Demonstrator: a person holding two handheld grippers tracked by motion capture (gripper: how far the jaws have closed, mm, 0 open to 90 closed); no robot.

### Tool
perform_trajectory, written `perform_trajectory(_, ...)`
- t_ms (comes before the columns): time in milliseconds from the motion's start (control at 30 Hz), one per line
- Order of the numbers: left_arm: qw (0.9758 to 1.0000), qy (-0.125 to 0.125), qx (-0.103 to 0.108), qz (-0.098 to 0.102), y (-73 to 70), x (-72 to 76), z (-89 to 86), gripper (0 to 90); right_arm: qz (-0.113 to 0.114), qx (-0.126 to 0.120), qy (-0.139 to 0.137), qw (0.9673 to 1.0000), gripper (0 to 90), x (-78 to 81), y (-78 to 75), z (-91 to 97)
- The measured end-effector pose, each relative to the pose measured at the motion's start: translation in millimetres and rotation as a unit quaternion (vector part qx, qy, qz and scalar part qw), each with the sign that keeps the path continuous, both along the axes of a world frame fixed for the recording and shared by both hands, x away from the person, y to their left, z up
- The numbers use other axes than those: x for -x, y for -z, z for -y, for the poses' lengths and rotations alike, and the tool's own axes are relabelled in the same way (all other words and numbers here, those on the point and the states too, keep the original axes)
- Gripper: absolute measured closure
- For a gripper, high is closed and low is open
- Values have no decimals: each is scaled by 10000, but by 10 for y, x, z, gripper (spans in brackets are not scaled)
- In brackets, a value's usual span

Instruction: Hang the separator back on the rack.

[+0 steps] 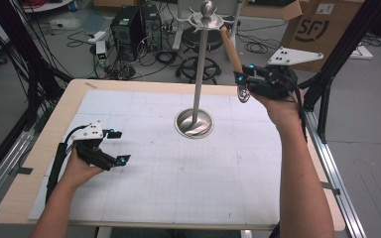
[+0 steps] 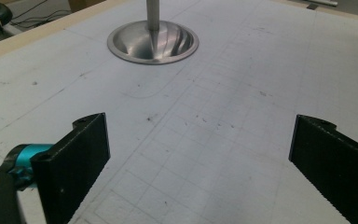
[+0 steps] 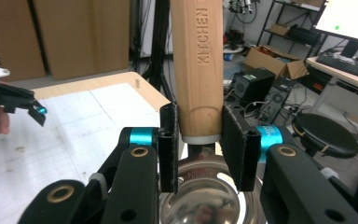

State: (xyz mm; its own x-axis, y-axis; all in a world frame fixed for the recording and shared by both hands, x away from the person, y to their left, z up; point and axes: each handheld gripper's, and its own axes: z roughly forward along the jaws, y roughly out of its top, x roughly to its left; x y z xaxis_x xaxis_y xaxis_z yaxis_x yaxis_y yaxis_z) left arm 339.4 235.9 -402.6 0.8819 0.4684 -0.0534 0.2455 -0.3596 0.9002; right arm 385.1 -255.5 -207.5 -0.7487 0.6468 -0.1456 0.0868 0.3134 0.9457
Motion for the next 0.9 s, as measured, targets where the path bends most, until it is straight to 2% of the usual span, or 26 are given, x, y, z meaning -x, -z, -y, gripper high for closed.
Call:
perform_trajectory(200,10000,-32,44,19,-6,-4,-13,57,6,-203,99,9997,689,-19,-15,52)
perform_trajectory(500,10000,-9,-1,-2,4,-6,0,57,-26,-125,40,9999,689,-34,1,8)
perform_trajectory(733,10000,-40,51,-6,-4,-2,-14,57,-89,-74,59,9999,689,-70,29,-25)
perform_trajectory(900,10000,-7,48,-3,-3,4,1,57,-100,-116,52,9999,689,-101,41,-64)
